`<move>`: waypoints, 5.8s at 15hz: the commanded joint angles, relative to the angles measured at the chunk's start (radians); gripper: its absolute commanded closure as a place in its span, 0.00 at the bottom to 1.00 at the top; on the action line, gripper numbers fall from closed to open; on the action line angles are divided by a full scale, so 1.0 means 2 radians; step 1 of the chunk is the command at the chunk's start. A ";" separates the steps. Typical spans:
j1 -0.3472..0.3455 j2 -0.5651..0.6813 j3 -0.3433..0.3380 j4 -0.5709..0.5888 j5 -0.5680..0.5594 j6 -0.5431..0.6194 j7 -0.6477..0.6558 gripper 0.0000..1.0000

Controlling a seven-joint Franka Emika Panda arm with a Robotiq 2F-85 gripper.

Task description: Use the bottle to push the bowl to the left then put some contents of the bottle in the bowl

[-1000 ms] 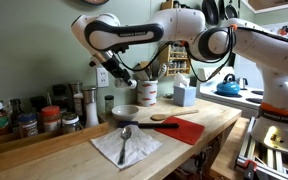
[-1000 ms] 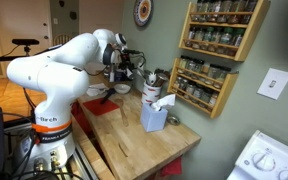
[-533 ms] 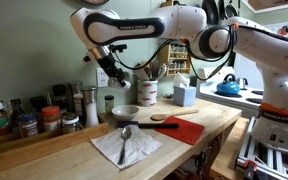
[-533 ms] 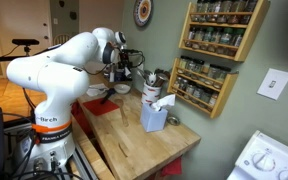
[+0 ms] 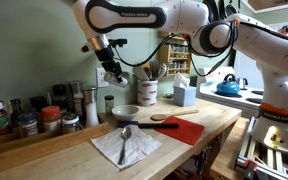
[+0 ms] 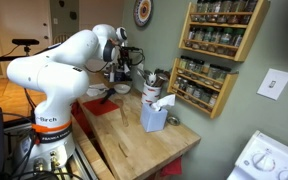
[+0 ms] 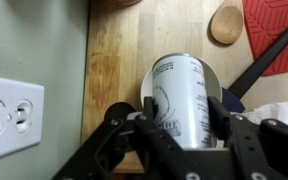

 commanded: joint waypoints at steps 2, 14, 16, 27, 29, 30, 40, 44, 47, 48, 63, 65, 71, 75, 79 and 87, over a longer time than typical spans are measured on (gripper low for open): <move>-0.005 -0.022 0.008 -0.011 0.031 0.003 -0.008 0.69; -0.002 -0.030 0.030 -0.007 0.062 0.064 -0.048 0.69; -0.001 -0.032 0.028 -0.010 0.065 0.061 -0.043 0.69; 0.000 -0.049 0.042 -0.008 0.077 0.160 -0.081 0.69; -0.001 -0.054 0.053 -0.012 0.094 0.166 -0.094 0.69; -0.002 -0.056 0.058 -0.013 0.101 0.164 -0.101 0.69; 0.003 -0.043 0.107 0.000 0.173 0.216 -0.141 0.69; 0.004 -0.023 0.133 0.003 0.210 0.256 -0.162 0.69; 0.008 -0.006 0.149 0.004 0.232 0.265 -0.186 0.69; 0.009 -0.001 0.152 0.004 0.237 0.261 -0.195 0.69; 0.024 0.040 0.156 0.003 0.249 0.252 -0.235 0.69; 0.025 0.053 0.159 0.009 0.253 0.258 -0.235 0.69; 0.032 0.091 0.169 0.014 0.269 0.288 -0.240 0.69; 0.037 0.106 0.170 0.012 0.270 0.287 -0.243 0.69; 0.039 0.112 0.170 0.010 0.269 0.277 -0.249 0.69; 0.038 0.122 0.179 0.010 0.276 0.275 -0.287 0.69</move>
